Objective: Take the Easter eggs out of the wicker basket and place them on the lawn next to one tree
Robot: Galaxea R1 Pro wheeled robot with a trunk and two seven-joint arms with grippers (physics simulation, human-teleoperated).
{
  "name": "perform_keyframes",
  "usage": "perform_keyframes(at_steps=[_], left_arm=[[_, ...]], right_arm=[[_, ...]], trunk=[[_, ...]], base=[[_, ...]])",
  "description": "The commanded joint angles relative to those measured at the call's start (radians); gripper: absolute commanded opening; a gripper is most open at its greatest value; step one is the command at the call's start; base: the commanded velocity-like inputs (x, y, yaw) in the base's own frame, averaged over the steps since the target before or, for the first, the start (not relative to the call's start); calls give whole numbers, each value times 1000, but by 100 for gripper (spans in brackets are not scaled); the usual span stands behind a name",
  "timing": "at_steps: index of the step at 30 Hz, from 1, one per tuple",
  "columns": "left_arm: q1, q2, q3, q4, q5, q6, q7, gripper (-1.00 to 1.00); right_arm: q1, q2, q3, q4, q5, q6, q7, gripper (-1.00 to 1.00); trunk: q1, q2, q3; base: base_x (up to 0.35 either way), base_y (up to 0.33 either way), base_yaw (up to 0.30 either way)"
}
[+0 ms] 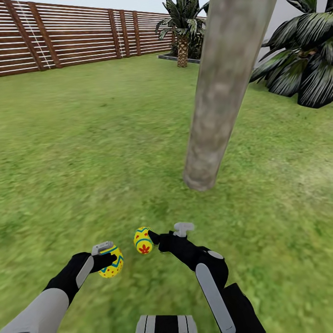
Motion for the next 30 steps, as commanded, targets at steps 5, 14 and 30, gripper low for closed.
perform_keyframes(at_steps=[5, 14, 30], left_arm=[[0, 0, 3, -2, 6, 6, 0, -100], [0, 1, 3, -1, 6, 6, 0, -100], [0, 1, 1, -2, 6, -2, 1, -100]], right_arm=[[0, 0, 0, -1, -5, 4, -3, 100], [0, 0, 0, -1, -5, 4, -3, 100], [0, 0, 0, -1, -5, 4, -3, 100]], trunk=[[0, 0, -1], [0, 0, -1], [5, -3, -39]], base=[[326, 0, 0], [273, 92, 0], [22, 23, 0]])
